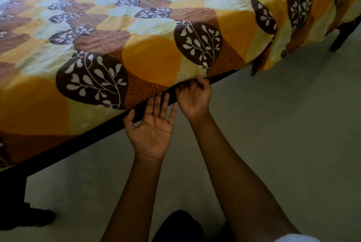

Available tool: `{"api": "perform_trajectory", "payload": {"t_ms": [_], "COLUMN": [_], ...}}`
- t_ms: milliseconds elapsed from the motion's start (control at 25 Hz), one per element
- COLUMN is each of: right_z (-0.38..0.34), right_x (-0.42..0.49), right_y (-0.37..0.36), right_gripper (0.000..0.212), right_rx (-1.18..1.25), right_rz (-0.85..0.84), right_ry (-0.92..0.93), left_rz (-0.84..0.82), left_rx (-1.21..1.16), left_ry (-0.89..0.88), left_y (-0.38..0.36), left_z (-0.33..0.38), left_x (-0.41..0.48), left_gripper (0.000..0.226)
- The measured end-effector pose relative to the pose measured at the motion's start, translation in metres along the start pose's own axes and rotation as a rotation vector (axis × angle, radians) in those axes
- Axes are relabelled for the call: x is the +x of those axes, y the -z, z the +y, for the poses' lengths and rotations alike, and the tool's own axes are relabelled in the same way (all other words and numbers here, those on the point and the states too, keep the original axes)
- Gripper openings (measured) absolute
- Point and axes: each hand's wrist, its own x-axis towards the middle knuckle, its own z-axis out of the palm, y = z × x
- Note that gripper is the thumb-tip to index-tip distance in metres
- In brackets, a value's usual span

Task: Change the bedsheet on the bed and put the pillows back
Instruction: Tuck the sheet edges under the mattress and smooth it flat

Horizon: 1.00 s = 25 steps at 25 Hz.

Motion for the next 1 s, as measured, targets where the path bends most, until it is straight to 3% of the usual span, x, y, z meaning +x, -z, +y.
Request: {"api": "perform_trajectory", "payload": {"t_ms": [160,280,440,760,880,1000], "right_z": [0.005,0.029,0.061,0.081,0.08,0.068], "right_x": [-0.009,-0.044,-0.06,-0.053,-0.037,-0.042], "right_y": [0.001,0.026,0.028,-0.002,-0.028,-0.017], "right_gripper": [0.037,0.039,0.039,0.049,0.057,0.047], "right_rx": [-0.114,-0.09,-0.048,0.003,-0.078,-0.206], "right_rz": [0.23,0.267,0.196,-0.01,0.046,0.194], "right_ry": [0.057,-0.052,-0.144,-0.197,-0.195,-0.132], "left_rz": [0.28,0.374,0.293,0.061,0.082,0.255], "left_rx": [0.289,0.229,0.069,-0.066,-0.065,0.083], "left_ry": [0.036,-0.062,-0.225,-0.231,-0.246,-0.199], "left_y": [0.001,0.014,0.023,0.041,0.041,0.042], "left_z": [0.014,0.035,0.052,0.066,0.061,0.047], "left_x": [-0.017,-0.042,-0.058,-0.058,-0.055,-0.052], "left_gripper": [0.038,0.034,0.056,0.091,0.072,0.042]}}
